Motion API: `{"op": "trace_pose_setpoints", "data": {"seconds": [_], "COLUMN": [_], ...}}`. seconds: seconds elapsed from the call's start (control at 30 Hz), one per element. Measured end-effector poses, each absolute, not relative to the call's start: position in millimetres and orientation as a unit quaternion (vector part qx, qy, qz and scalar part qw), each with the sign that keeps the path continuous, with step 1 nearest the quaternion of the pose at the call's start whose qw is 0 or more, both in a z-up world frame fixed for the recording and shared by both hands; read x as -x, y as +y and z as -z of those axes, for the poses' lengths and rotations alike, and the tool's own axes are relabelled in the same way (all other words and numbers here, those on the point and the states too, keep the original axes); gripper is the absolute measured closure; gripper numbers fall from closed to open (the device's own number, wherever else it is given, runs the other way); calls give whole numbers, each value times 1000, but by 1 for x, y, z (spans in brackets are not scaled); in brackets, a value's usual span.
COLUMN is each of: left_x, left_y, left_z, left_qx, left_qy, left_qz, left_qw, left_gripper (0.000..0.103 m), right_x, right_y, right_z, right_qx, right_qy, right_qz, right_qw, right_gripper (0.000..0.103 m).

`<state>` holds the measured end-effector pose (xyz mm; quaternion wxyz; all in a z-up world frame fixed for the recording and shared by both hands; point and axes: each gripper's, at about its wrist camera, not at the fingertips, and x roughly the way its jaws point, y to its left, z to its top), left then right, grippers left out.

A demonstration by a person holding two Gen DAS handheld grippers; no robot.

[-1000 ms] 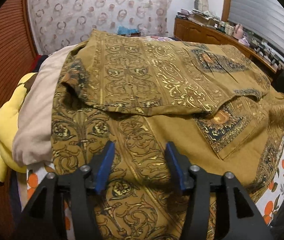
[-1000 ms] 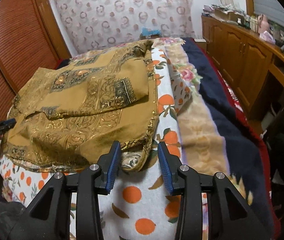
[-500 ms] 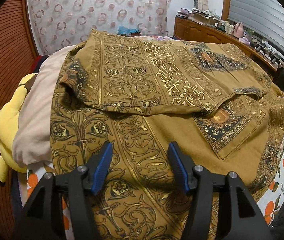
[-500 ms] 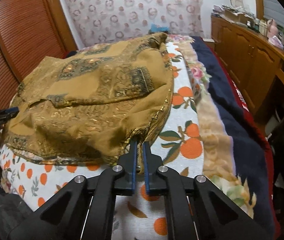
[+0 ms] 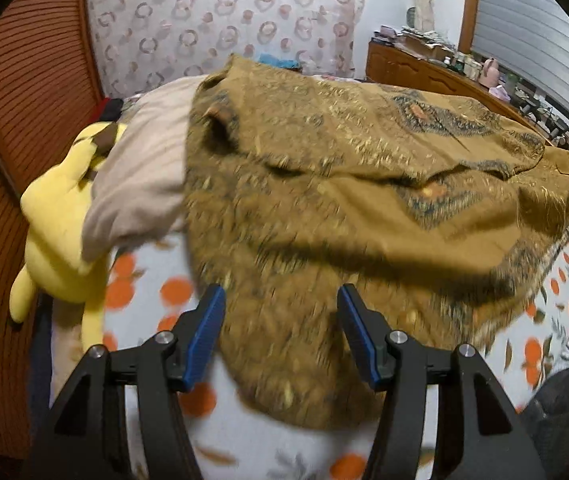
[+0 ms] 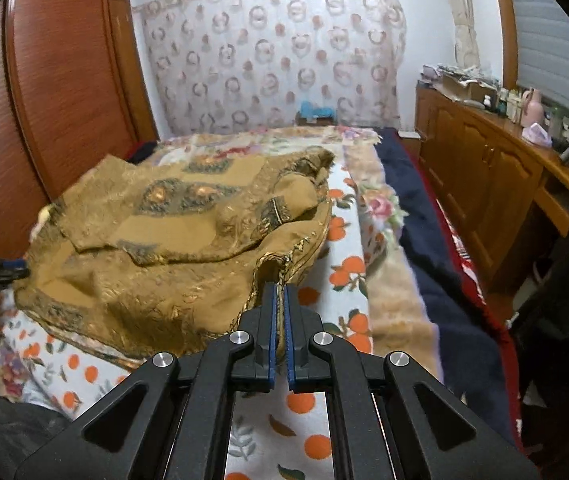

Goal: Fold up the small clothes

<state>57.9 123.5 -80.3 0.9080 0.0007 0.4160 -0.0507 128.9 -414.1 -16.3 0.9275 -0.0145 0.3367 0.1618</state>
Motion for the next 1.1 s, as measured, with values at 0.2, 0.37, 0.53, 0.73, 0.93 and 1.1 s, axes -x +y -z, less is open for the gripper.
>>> {"op": "trace_pose_setpoints", "data": {"seconds": [0.2,0.37,0.53,0.73,0.93,1.1], "left_x": [-41,-36,-22,-6,-8,-15], "left_y": [125,118,133,157,157,149], "left_z": [89,89,64,33,36,32], "left_qx": [3,2,41,65,46,37], "left_qy": [424,407,368,353,368,355], "left_qz": [38,60,63,67,44,32], "left_qw": [905,911,927,931,927,934], "left_gripper": [45,94,101,101,96,60], "right_x": [-138,-139,-133,-120,-125,-142], "right_y": [-416,-417,-424,-440,-444,-418], "right_z": [34,38,34,30,30,26], "right_qx": [12,17,9,15,4,10], "right_qy": [352,355,359,373,367,358], "right_qz": [-146,-143,-152,-136,-126,-146], "right_qw": [924,924,921,918,922,922], "right_gripper": [102,102,102,102,98,71]}}
